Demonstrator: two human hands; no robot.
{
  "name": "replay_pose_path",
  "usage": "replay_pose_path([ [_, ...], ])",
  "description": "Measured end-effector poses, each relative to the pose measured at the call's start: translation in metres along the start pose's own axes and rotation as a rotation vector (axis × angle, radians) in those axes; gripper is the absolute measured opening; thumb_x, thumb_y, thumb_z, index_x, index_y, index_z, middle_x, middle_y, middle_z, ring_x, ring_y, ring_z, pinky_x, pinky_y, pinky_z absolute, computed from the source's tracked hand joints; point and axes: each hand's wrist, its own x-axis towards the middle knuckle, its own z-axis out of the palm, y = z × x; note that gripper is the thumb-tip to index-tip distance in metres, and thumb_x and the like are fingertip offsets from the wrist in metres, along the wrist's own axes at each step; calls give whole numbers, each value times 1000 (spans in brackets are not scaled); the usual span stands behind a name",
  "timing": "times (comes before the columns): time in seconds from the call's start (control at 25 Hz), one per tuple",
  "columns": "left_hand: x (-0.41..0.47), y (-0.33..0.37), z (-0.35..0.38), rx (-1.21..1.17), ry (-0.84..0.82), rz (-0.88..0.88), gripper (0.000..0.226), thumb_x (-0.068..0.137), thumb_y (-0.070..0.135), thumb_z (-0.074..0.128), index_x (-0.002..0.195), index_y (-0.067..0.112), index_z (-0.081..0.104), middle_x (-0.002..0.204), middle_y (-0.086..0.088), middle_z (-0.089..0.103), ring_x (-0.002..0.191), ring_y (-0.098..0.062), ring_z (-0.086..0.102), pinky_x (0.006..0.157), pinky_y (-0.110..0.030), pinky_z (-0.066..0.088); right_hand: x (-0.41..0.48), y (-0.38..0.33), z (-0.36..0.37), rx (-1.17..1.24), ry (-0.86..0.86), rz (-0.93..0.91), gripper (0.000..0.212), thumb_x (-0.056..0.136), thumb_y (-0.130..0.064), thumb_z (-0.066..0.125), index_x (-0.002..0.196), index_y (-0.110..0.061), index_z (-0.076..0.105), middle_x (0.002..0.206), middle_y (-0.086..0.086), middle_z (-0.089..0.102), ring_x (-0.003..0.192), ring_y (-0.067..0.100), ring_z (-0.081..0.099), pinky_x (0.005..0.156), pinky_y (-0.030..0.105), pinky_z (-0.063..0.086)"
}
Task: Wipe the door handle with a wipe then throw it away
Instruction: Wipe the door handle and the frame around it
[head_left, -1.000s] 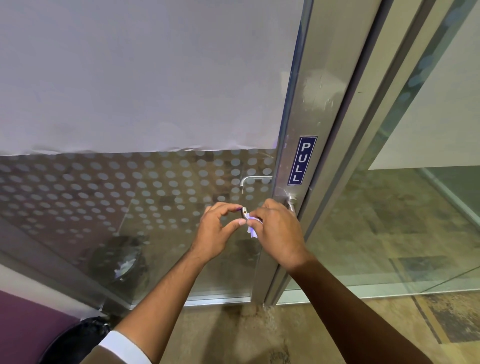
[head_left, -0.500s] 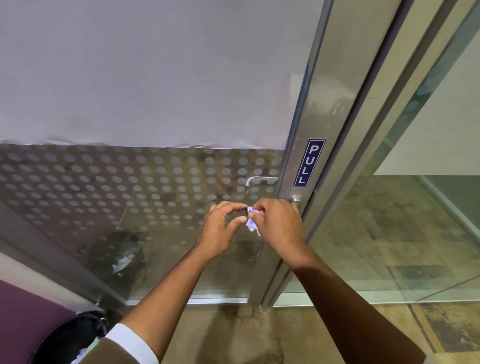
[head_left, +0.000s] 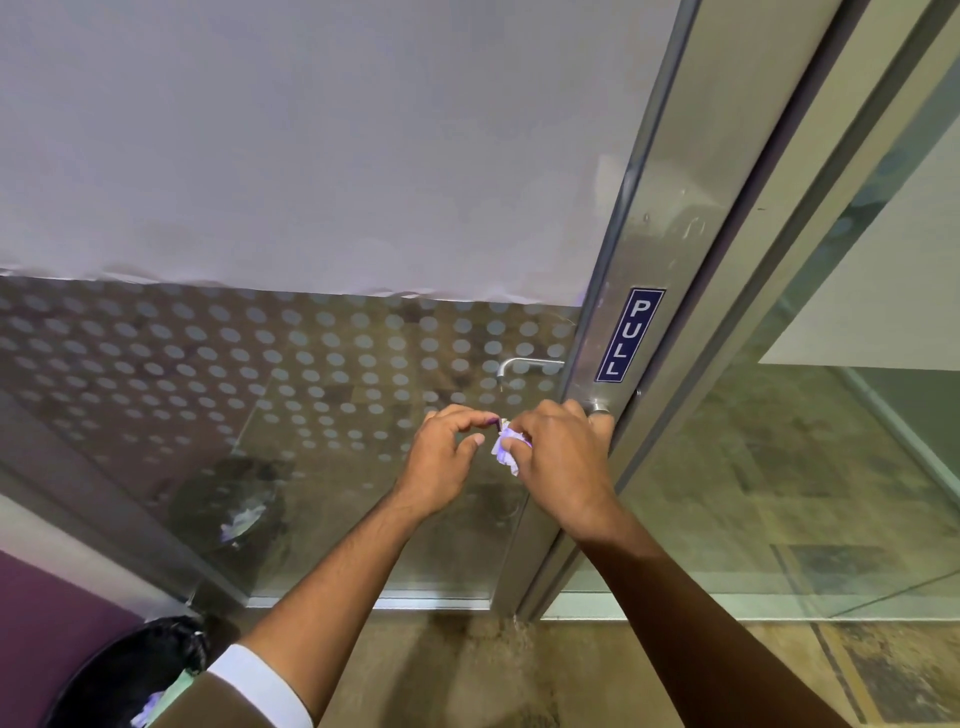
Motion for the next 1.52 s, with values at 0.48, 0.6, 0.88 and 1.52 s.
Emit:
replay_pose_path([
  [0.48,0,-1,-4,-35,20,-3,33,95,2,72,122,20,78,113,9,75,107,-14,63,95,-17,44,17,12,-4,609,-6,292,16,92,-35,73,83,-37,60,64,-31,67,77,8,67,95,43,49],
  [0.6,0,-2,-1,-51,47,-26,31,95,3,72,120,20,79,107,16,74,106,-7,67,86,-11,44,20,5,-3,537,-69,293,9,93,-36,69,85,-34,65,74,-18,74,86,10,70,102,46,47],
  [0.88,0,-1,-2,-41,67,-49,31,96,5,72,121,22,78,107,21,73,101,11,65,81,-1,43,15,1,5,224,44,187,18,98,-43,62,107,-33,73,92,-10,77,103,21,67,87,41,30],
  [1.52,-2,5,-6,-95,107,-76,27,99,8,69,124,16,78,114,8,79,107,-6,72,91,-25,56,1,-16,5,-101,101,162,18,91,-48,70,91,-31,76,84,-8,74,95,24,62,76,41,22],
])
